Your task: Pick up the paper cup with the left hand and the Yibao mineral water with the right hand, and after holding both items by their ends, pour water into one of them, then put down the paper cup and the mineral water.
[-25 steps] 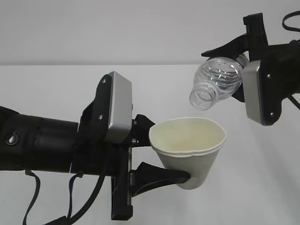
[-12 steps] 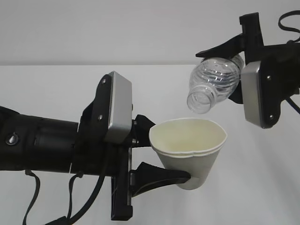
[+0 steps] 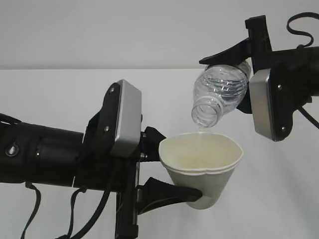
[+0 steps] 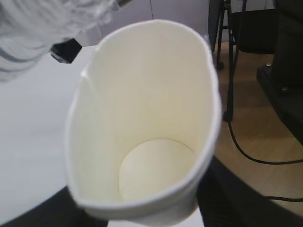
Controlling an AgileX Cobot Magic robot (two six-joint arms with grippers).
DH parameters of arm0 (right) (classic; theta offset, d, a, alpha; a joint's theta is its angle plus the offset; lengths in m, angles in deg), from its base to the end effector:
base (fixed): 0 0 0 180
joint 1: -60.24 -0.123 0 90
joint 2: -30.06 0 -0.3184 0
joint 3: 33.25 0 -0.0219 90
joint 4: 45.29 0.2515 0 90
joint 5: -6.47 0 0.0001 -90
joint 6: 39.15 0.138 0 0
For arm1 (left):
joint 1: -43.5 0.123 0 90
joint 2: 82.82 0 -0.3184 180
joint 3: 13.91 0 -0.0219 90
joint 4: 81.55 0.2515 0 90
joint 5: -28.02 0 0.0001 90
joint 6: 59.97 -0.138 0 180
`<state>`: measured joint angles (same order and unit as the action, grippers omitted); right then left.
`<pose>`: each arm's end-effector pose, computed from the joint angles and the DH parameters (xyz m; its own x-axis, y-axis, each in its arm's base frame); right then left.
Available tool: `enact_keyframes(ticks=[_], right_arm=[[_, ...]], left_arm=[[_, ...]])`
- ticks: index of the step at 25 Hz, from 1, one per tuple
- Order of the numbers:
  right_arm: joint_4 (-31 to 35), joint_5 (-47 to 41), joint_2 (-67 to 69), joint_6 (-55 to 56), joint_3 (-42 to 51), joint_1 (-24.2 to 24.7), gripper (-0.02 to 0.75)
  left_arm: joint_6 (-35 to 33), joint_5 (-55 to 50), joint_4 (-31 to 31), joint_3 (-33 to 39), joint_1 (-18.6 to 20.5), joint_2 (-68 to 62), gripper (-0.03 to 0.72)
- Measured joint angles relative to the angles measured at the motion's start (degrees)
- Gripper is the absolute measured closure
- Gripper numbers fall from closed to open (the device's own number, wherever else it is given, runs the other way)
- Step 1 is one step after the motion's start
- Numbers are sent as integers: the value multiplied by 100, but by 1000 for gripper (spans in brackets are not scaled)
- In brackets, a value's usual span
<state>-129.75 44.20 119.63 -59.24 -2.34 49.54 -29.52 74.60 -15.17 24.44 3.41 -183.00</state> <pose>0.3025 0.1426 0.2843 0.7648 -0.6416 -0.0587 -0.2676 -0.2335 -0.9348 0.1950 -0.2841 0.2179 0.1338 0.3316 -0.9339 0.9872 0.0376 0.1548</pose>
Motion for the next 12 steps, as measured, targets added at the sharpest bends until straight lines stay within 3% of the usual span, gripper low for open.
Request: enact_keyframes(ticks=[12], right_arm=[[14, 0, 0, -113, 0, 0, 285]], left_arm=[[156, 80, 129, 0, 0, 0, 320]])
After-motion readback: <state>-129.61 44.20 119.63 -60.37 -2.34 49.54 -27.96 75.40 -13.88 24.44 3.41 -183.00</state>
